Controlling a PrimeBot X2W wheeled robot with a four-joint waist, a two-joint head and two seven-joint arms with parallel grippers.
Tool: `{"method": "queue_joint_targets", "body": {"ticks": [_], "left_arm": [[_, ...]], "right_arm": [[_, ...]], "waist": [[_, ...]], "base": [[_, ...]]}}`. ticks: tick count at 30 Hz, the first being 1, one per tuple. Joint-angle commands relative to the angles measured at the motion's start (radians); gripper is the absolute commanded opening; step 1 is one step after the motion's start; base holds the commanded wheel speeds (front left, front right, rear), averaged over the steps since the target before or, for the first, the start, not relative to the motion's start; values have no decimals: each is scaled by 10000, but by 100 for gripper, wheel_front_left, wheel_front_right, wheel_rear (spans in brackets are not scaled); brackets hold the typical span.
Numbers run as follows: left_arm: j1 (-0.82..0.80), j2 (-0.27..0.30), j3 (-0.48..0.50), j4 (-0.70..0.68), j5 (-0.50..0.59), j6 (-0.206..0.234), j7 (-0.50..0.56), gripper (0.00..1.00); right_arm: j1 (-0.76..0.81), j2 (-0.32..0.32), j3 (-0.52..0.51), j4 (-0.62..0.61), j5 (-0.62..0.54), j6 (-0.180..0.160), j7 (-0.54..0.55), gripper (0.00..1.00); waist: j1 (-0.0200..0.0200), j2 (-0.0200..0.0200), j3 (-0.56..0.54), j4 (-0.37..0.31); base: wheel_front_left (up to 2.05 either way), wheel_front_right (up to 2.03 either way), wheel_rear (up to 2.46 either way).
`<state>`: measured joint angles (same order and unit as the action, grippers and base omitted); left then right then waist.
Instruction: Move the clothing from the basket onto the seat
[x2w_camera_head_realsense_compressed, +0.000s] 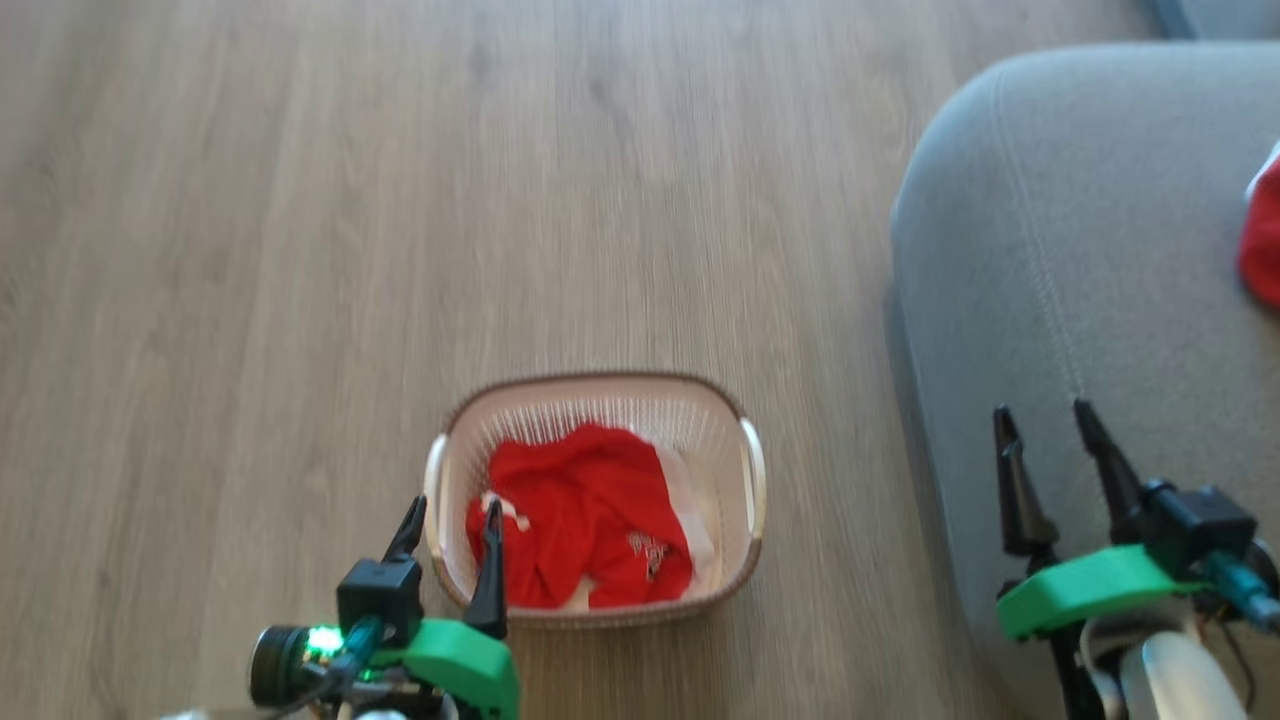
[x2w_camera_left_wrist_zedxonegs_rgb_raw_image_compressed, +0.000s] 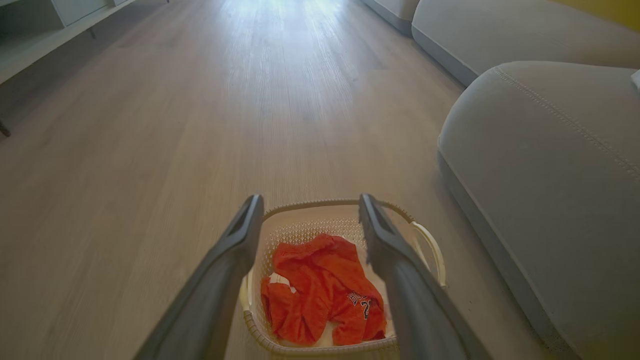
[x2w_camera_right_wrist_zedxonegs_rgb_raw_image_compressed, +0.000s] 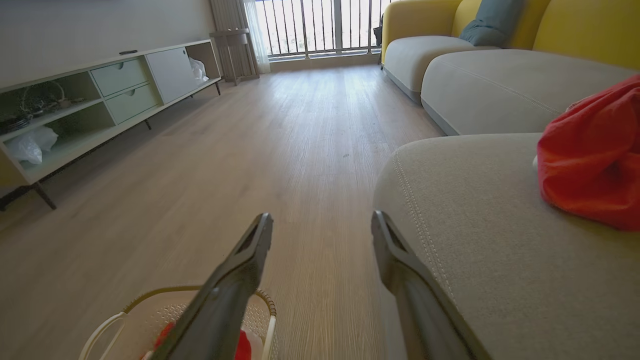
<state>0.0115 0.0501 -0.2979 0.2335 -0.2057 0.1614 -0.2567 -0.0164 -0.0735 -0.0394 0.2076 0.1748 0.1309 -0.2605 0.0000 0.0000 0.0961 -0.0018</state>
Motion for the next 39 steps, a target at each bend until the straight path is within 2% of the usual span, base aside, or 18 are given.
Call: {"method": "queue_joint_targets", "body": {"ticks": [1,3,12,18,20,23,30,33,39], "left_arm": [[-839,1,92,153,-37,-18,-51,100],[-1009,1,3,381,-39,-54,-51,100],[-3293,1,-851,2514,182,-344,-51,100],[-5436,1,-1676,4706,597,-432,-51,100],[-5747,1,-1743,4996,623,-436,-51,100],[-6970,1,-2090,5983,562,-788,-51,100],[-9040,97,-2298,8552,892,-1003,-51,100],[-9653,170,-2192,9615,716,-1324,45,100],[-10363,284,-2246,10338,665,-1429,355,100]], "right_arm": [[-639,-230,78,-414,-131,-2,-13,100],[-702,-257,75,-434,-147,-2,-13,100],[-1419,-317,-324,-907,-120,-2,-13,100],[-1840,-129,-326,-1315,17,-2,-13,100],[-1886,-104,-325,-1385,36,-2,-13,100],[-2106,-23,-260,-1591,179,-2,-13,100],[-2494,158,-98,-2043,404,-2,-13,100],[-2633,209,100,-1991,722,-2,-13,100],[-2562,229,221,-1968,1198,-2,-13,100]], "waist": [[0,0,967,-148],[0,0,1247,-189],[0,0,4163,-491],[0,0,6071,-788],[0,0,6323,-853],[0,0,7297,-1103],[0,0,8593,-1715],[0,0,8952,-2060],[0,0,9258,-2405]], "base": [[0,0,0],[0,0,0],[0,0,0],[0,0,0],[0,0,0],[0,0,0],[0,0,0],[0,0,0],[0,0,0]]}}
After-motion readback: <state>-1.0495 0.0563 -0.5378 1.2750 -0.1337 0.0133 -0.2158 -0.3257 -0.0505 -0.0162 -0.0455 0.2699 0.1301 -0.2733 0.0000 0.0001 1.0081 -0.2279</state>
